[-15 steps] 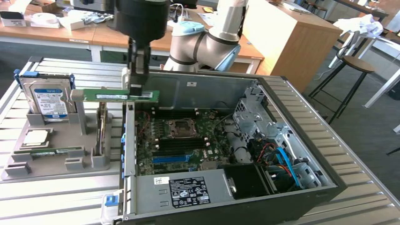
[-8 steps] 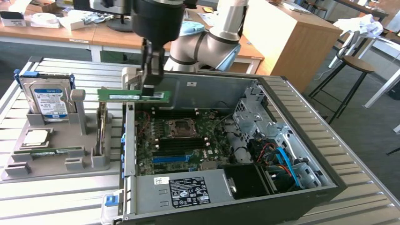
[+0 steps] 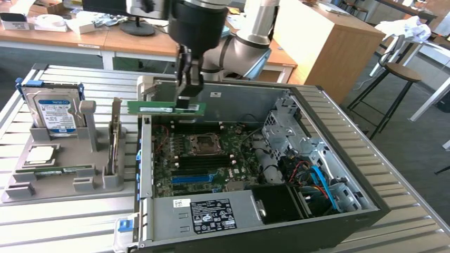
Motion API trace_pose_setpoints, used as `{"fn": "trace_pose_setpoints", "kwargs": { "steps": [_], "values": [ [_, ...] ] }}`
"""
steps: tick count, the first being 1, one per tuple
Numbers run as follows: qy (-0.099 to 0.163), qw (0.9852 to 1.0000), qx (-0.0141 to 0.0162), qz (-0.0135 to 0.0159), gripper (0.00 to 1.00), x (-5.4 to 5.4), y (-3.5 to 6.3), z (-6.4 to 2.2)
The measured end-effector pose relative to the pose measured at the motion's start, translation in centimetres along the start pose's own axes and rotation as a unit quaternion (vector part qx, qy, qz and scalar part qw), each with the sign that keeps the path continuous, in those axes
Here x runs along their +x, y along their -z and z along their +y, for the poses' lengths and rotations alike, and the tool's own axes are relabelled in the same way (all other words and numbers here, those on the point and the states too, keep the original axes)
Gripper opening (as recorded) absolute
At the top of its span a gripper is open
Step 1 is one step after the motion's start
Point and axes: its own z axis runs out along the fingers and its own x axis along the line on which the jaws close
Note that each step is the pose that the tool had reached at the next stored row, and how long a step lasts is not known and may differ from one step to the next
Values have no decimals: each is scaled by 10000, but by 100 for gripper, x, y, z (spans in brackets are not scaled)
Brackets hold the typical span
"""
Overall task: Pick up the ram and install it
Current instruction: 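Pick up the ram and move it above insertion slot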
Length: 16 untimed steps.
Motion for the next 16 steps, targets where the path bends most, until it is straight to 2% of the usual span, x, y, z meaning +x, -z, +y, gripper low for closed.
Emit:
{"fn": "trace_pose_setpoints", "kwargs": {
  "steps": [16],
  "values": [
    [0, 10000, 0, 0, 11, 4, 20, -482]
  ]
}}
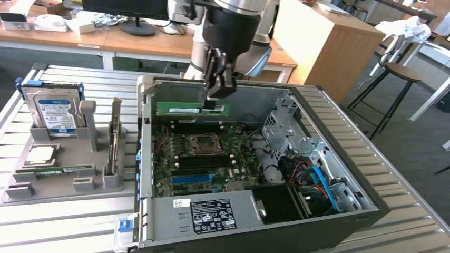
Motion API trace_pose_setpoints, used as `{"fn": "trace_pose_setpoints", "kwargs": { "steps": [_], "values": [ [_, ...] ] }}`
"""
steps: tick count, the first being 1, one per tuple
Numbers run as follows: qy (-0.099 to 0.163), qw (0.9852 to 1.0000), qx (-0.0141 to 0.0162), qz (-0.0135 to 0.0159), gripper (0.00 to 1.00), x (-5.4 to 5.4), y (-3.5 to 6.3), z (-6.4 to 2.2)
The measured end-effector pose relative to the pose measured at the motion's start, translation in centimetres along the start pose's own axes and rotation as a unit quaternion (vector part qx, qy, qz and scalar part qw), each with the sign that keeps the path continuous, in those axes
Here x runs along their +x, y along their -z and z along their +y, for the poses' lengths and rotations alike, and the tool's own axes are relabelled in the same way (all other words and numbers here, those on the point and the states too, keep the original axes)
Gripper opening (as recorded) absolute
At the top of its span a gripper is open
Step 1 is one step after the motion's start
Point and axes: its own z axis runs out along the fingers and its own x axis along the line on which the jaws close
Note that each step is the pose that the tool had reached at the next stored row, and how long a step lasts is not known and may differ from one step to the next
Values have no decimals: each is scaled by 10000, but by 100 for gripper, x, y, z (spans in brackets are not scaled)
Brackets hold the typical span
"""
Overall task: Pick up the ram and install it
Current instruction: 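Pick up the ram and move it above insertion slot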
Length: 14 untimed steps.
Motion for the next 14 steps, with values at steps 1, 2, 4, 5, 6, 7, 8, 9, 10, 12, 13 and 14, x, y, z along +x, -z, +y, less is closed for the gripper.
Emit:
{"fn": "trace_pose_setpoints", "kwargs": {
  "steps": [1, 2, 4, 5, 6, 7, 8, 9, 10, 12, 13, 14],
  "values": [
    [-1, 10000, 0, 0, 11, 0, 1, -25],
    [-1, 10000, 0, 0, 11, 0, 2, -51],
    [-1, 10000, 0, 0, 11, 1, 4, -101],
    [-1, 10000, 0, 0, 11, 1, 5, -124],
    [0, 10000, 0, 0, 11, 1, 6, -148],
    [-1, 10000, 0, 0, 11, 1, 7, -169],
    [-1, 10000, 0, 0, 11, 1, 7, -192],
    [-1, 10000, 0, 0, 11, 2, 8, -214],
    [-1, 10000, 0, 0, 11, 2, 9, -236],
    [-1, 10000, 0, 0, 11, 2, 11, -281],
    [0, 10000, 0, 0, 11, 3, 12, -302],
    [-1, 10000, 0, 0, 11, 3, 12, -323]
  ]
}}
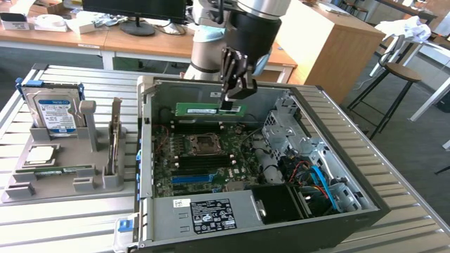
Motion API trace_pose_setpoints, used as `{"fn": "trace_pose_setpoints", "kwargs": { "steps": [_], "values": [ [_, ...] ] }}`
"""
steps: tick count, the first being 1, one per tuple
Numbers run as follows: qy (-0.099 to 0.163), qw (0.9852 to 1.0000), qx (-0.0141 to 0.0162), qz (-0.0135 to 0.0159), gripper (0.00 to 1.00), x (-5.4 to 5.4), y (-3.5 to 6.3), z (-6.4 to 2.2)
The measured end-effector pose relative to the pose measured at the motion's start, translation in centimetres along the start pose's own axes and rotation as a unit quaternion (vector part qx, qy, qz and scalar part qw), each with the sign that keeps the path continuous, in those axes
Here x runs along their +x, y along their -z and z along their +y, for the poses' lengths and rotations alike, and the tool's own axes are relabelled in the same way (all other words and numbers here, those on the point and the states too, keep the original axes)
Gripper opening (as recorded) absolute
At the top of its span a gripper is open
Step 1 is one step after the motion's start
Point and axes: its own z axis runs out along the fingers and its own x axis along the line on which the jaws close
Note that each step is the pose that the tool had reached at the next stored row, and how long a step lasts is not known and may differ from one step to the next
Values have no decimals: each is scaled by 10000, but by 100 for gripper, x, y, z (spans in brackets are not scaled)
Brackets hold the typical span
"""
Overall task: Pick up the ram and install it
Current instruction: 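Pick up the ram and move it above insertion slot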
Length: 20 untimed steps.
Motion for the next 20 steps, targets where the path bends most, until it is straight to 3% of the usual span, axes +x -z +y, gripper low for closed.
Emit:
{"fn": "trace_pose_setpoints", "kwargs": {
  "steps": [14, 20],
  "values": [
    [0, 10000, 0, 0, 11, 3, 11, -284],
    [0, 10000, 0, 0, 11, 3, 12, -309]
  ]
}}
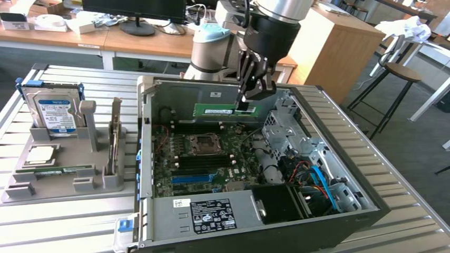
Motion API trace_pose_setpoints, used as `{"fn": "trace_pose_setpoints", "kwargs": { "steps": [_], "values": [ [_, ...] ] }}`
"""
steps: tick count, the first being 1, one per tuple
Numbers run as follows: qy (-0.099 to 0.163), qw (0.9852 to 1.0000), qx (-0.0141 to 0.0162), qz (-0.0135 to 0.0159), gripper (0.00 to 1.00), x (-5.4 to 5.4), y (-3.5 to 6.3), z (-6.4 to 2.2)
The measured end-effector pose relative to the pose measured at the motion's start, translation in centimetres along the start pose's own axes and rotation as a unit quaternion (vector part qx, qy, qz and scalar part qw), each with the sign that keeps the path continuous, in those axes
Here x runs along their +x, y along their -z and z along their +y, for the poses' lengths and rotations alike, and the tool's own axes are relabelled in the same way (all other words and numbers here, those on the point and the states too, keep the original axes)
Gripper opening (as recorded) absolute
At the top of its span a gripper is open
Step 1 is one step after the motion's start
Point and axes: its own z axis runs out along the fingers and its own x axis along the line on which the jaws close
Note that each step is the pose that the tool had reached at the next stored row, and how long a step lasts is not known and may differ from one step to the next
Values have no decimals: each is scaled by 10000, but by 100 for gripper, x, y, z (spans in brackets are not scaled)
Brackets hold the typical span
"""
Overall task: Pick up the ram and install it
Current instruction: 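Pick up the ram and move it above insertion slot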
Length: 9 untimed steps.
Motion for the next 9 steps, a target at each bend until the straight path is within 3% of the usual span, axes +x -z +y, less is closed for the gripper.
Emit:
{"fn": "trace_pose_setpoints", "kwargs": {
  "steps": [4, 9],
  "values": [
    [0, 10000, -7, 0, 11, 0, -3, -7],
    [-2, 10000, -51, 0, 11, 1, -12, -32]
  ]
}}
